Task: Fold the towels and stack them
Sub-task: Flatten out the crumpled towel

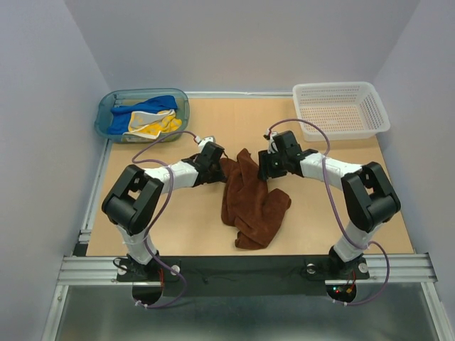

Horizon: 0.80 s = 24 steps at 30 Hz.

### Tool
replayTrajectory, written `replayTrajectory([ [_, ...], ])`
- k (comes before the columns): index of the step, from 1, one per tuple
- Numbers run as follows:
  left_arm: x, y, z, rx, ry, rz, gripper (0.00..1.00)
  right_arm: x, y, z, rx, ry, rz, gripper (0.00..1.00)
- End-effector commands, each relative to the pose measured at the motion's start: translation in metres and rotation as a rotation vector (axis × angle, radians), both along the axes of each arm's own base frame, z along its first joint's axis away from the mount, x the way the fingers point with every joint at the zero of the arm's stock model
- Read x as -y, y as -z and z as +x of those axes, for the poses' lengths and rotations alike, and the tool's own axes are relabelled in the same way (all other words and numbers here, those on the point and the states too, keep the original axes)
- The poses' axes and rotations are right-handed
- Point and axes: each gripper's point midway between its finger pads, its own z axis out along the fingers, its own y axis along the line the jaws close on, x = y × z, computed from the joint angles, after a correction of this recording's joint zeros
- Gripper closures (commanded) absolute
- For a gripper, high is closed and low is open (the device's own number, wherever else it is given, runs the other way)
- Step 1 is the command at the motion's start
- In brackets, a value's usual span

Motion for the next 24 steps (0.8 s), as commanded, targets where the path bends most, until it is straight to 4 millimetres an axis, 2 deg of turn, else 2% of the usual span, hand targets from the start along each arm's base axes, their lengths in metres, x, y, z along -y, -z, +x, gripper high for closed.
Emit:
replayTrajectory([
  [1, -0.013, 0.01, 0.003, -0.019, -0.026, 0.083, 0.79, 0.002, 0.003, 0.005, 0.05, 0.004, -0.018, 0.54],
  [2, -0.013, 0.013, 0.004, -0.024, -0.026, 0.093, 0.81, 0.004, 0.006, 0.002, 0.043, 0.005, -0.024, 0.66],
  [3, -0.012, 0.012, 0.007, -0.019, -0.021, 0.099, 0.91, 0.006, 0.006, 0.001, 0.044, 0.008, -0.03, 0.73],
  [4, -0.014, 0.012, 0.008, -0.017, -0.024, 0.11, 0.97, 0.008, 0.006, 0.0, 0.047, 0.011, -0.035, 0.79],
  [5, -0.017, 0.014, 0.011, -0.02, -0.029, 0.122, 1.0, 0.013, 0.009, -0.002, 0.048, 0.023, -0.052, 0.91],
  [7, -0.022, 0.012, 0.015, -0.012, -0.032, 0.144, 1.0, 0.019, 0.004, -0.004, 0.069, 0.044, -0.067, 0.99],
  [11, -0.044, 0.007, 0.021, -0.013, -0.054, 0.2, 1.0, 0.045, -0.003, -0.005, 0.115, 0.161, -0.133, 1.0],
  [13, -0.06, 0.006, 0.021, -0.028, -0.071, 0.238, 1.0, 0.055, -0.009, -0.013, 0.114, 0.226, -0.136, 1.0],
  [15, -0.074, 0.0, 0.021, -0.027, -0.09, 0.257, 1.0, 0.068, -0.007, -0.022, 0.103, 0.276, -0.161, 0.99],
  [16, -0.082, 0.002, 0.016, -0.048, -0.093, 0.282, 1.0, 0.07, -0.014, -0.025, 0.118, 0.287, -0.155, 1.0],
  [18, -0.088, -0.001, 0.011, -0.057, -0.08, 0.296, 1.0, 0.075, -0.011, -0.035, 0.098, 0.275, -0.173, 0.99],
  [21, -0.09, -0.003, -0.001, -0.092, -0.041, 0.302, 1.0, 0.066, -0.01, -0.059, 0.03, 0.177, -0.135, 0.99],
  [22, -0.088, 0.002, -0.012, -0.127, -0.012, 0.283, 1.0, 0.06, -0.012, -0.065, 0.011, 0.149, -0.099, 0.99],
  [23, -0.086, 0.0, -0.017, -0.13, 0.003, 0.265, 1.0, 0.043, -0.018, -0.077, -0.018, 0.072, -0.014, 0.99],
  [24, -0.087, 0.005, -0.027, -0.155, 0.014, 0.255, 1.0, 0.036, -0.02, -0.086, -0.042, 0.032, 0.009, 0.99],
])
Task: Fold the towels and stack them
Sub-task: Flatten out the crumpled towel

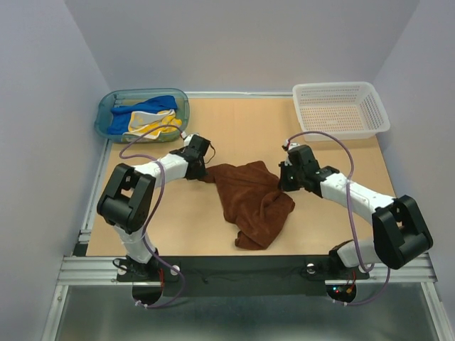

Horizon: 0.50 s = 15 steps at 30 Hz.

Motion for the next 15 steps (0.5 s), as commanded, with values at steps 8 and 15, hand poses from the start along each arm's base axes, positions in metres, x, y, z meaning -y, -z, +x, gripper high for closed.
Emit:
replayTrajectory([
  [8, -0.001, -0.006, -0.082, -0.156, 0.159, -0.1, 1.0, -0.052, -0.037, -0.045, -0.155, -0.326, 0.146, 0.62],
  [15, -0.004, -0.016, -0.093, -0.126, 0.168, -0.128, 1.0, -0.059, -0.067, 0.036, 0.024, -0.274, 0.017, 0.43],
])
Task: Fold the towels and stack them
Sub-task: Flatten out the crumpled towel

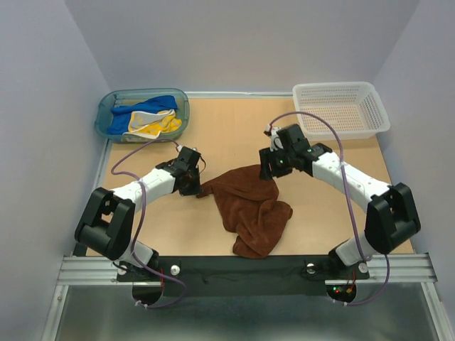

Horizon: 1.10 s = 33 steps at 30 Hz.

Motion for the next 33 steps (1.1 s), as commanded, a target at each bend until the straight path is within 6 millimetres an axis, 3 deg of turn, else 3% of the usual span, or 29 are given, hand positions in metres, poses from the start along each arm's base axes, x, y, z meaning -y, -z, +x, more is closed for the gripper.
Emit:
replayTrajectory([
  [1, 0.006, -0.011, -0.01, 0.013, 0.042, -0.055, 1.0, -0.009, -0.014, 0.055, 0.127, 0.01, -0.067, 0.43],
  [5, 0.009, -0.008, -0.014, 0.016, 0.049, -0.083, 1.0, -0.021, 0.002, 0.087, 0.151, -0.007, -0.096, 0.43],
  [11, 0.011, -0.007, -0.019, 0.024, 0.062, -0.114, 1.0, -0.031, 0.032, 0.115, 0.144, -0.01, -0.138, 0.45],
  [20, 0.013, -0.006, -0.021, 0.033, 0.08, -0.126, 1.0, -0.039, 0.068, 0.115, 0.086, -0.043, -0.135, 0.5],
  [22, 0.013, -0.007, -0.02, 0.038, 0.083, -0.124, 1.0, -0.039, 0.07, 0.117, 0.095, -0.044, -0.143, 0.62],
  [23, 0.013, -0.008, -0.019, 0.04, 0.084, -0.124, 1.0, -0.038, 0.067, 0.121, 0.107, -0.038, -0.147, 0.79],
  [25, 0.013, -0.01, -0.017, 0.048, 0.087, -0.121, 1.0, -0.038, 0.061, 0.125, 0.126, -0.032, -0.15, 0.96],
  [26, 0.012, -0.013, -0.016, 0.054, 0.083, -0.115, 1.0, -0.037, 0.055, 0.127, 0.142, -0.027, -0.147, 1.0],
  [29, 0.01, -0.024, -0.011, 0.08, 0.078, -0.109, 1.0, -0.034, 0.015, 0.13, 0.223, 0.004, -0.127, 1.0],
  [31, 0.008, -0.03, -0.009, 0.095, 0.069, -0.107, 1.0, -0.029, -0.013, 0.121, 0.268, 0.016, -0.096, 1.0],
  [33, 0.009, -0.035, -0.009, 0.103, 0.069, -0.114, 1.0, -0.026, -0.006, 0.102, 0.23, -0.002, -0.079, 0.99],
])
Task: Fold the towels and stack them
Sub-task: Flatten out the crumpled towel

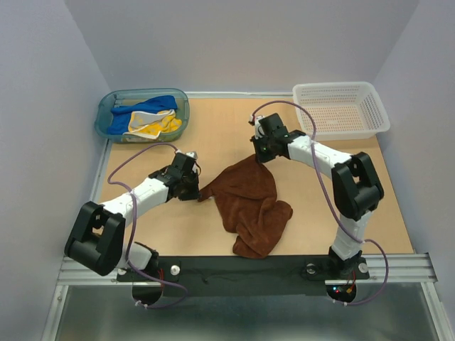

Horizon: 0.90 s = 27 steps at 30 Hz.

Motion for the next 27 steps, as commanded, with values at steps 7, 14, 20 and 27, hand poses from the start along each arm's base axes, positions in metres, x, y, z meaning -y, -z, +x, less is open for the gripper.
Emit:
replayTrajectory([
  [7, 0.001, -0.015, -0.002, 0.025, 0.012, -0.029, 1.0, 0.02, 0.003, -0.083, -0.107, -0.011, 0.089, 0.58],
  [14, 0.0, -0.007, -0.017, -0.016, 0.029, -0.045, 1.0, 0.015, -0.025, -0.067, -0.03, -0.004, 0.109, 0.48],
  [20, 0.001, -0.009, -0.019, -0.012, 0.032, -0.056, 1.0, -0.006, -0.047, -0.016, 0.056, -0.006, 0.112, 0.48],
  [27, 0.001, -0.009, -0.019, -0.01, 0.035, -0.06, 1.0, -0.023, -0.032, 0.027, 0.08, -0.017, 0.072, 0.48],
])
